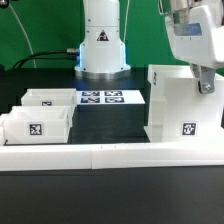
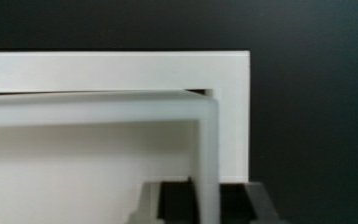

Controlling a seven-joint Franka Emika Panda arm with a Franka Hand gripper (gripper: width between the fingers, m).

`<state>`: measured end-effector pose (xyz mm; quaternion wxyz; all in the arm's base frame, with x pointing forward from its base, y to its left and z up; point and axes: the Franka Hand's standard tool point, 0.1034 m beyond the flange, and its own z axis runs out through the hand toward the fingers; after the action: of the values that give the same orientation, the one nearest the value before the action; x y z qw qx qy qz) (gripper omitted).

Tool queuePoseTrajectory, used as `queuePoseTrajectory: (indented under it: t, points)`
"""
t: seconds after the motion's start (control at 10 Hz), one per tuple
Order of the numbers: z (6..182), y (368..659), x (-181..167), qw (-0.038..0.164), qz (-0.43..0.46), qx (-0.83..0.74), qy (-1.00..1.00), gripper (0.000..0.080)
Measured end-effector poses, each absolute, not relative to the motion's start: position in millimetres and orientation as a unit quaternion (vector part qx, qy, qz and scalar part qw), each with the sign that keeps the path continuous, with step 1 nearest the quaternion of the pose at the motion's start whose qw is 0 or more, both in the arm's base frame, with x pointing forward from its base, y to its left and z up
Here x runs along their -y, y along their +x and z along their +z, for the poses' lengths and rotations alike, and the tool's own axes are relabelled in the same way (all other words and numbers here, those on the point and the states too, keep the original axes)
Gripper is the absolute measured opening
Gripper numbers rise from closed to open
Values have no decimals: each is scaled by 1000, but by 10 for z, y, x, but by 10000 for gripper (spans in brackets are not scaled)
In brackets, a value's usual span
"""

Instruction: Assemble drawer

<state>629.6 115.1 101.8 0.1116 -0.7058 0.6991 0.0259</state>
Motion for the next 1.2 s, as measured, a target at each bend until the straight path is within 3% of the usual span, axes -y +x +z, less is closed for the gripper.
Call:
queuePoseTrajectory:
  t: [1.2]
  points:
    - [1018, 6445, -1139, 116, 24, -702, -702, 39]
